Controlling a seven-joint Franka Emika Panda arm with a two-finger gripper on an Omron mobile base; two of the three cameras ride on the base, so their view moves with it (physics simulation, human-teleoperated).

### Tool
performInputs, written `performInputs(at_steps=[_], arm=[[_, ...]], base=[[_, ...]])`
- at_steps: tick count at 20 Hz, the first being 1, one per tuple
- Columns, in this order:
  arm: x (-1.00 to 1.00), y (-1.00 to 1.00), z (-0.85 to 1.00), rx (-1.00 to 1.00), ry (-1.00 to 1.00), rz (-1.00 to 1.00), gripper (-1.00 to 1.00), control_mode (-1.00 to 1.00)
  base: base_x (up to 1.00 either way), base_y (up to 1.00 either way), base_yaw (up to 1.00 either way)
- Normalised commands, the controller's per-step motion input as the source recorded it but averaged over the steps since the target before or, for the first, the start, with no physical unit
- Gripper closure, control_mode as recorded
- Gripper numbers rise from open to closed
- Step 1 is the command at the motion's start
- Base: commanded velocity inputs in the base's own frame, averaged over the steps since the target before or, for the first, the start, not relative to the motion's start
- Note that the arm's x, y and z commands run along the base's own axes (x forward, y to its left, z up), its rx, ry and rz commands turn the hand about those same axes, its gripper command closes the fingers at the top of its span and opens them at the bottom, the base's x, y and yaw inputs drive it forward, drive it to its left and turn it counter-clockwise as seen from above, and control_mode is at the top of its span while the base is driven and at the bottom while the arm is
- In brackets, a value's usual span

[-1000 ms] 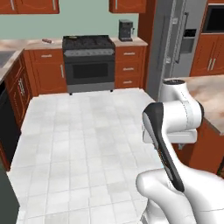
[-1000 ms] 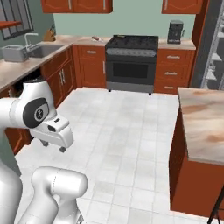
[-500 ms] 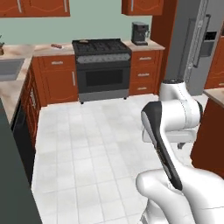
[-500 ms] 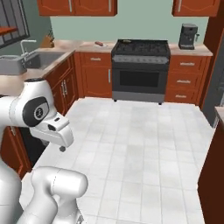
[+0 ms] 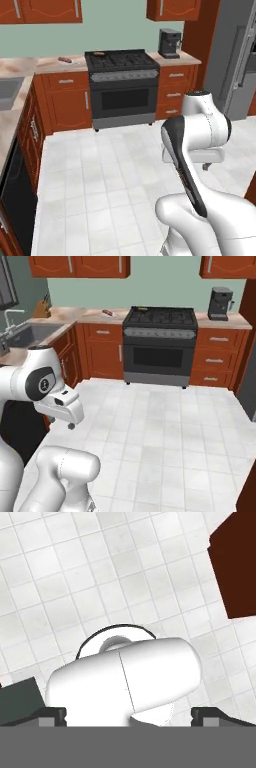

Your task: Place the cold items (corn and squash) from the fridge in one tupperware on the dining counter. Place the warm items (hot dog and kebab skewer) in the stove area in another tupperware.

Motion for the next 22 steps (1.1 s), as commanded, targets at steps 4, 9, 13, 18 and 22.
performInputs(at_steps=[4, 9, 13, 18, 22], arm=[[0.0, 0.0, 0.0, 0.0, 0.0, 0.0, -1.0, 1.0], [0.0, 0.0, 0.0, 0.0, 0.0, 0.0, -1.0, 1.0], [0.0, 0.0, 0.0, 0.0, 0.0, 0.0, -1.0, 1.0], [0.0, 0.0, 0.0, 0.0, 0.0, 0.0, -1.0, 1.0], [0.0, 0.0, 0.0, 0.0, 0.0, 0.0, -1.0, 1.0]], base=[[1.0, -0.04, 0.0], [1.0, 0.0, 0.0], [1.0, 0.03, -0.01], [1.0, 0.13, -0.05], [1.0, 0.25, -0.1]])
